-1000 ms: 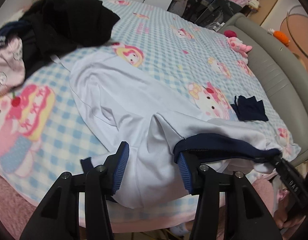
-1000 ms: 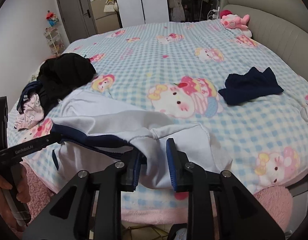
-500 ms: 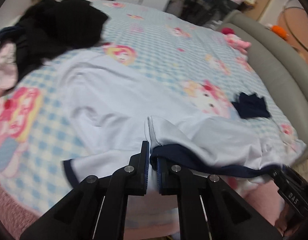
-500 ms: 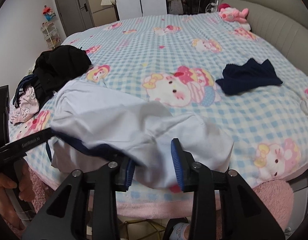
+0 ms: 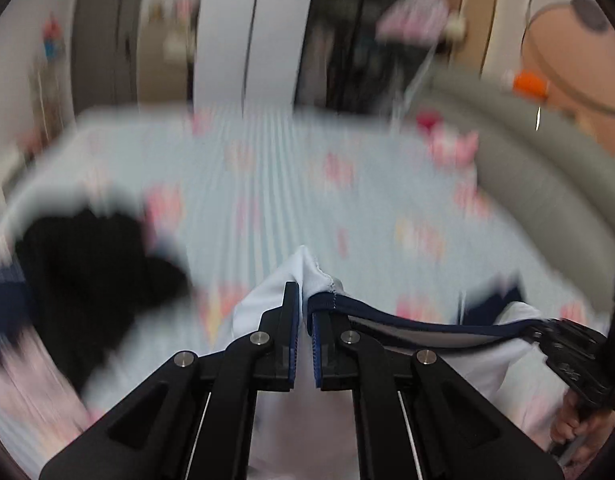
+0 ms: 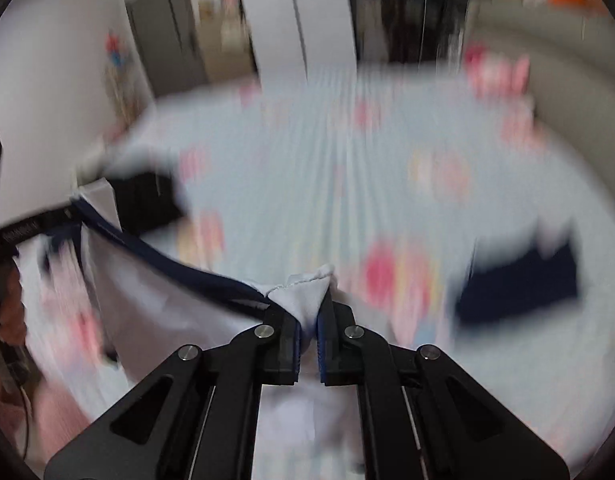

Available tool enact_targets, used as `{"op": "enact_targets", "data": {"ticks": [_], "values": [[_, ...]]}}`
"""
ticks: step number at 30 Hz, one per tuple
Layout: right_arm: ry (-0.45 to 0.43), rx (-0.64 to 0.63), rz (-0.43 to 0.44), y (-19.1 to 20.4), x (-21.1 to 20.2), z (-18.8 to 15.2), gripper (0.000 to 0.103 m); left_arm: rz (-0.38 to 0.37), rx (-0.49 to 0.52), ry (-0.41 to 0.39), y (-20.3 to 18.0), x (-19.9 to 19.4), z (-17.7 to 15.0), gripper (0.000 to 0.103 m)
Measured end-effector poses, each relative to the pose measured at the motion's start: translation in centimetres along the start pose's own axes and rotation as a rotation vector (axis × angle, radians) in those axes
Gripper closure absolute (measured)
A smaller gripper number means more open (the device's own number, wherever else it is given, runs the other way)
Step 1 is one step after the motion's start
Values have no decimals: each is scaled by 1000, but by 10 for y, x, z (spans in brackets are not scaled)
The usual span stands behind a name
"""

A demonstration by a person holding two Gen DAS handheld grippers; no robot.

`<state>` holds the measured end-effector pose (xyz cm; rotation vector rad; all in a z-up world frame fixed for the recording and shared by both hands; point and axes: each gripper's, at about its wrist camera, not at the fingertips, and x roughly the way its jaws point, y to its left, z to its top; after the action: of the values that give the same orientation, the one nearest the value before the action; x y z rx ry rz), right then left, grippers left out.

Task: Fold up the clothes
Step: 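Lift the shirt by its hem with both grippers and lay it flat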

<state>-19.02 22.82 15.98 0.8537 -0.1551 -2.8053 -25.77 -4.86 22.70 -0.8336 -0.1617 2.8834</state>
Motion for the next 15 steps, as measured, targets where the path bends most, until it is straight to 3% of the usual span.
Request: {"op": "enact_targets", "data": {"ticks": [3,5,7,10,13,15], "values": [[-195,-22,0,8,-25,95,99,3,83,-191,-26,-78,78,97],[-325,-29,-6,18,-59,117,98,27,143,-274,-36,-115,91,97],[-403,-30,17,24,-80,119,98,50,179,-298,-38,-131,81,96],[-361,-22,46,30,-75,87,97,81,188,-222,-27,-114,32,95],[-229,0,40,30,-42,20,97,79,117,-49,-3,-64,-53,96],[-107,29,28,26,-12,-42,97,52,33,110,18,-18,-130,96]]}}
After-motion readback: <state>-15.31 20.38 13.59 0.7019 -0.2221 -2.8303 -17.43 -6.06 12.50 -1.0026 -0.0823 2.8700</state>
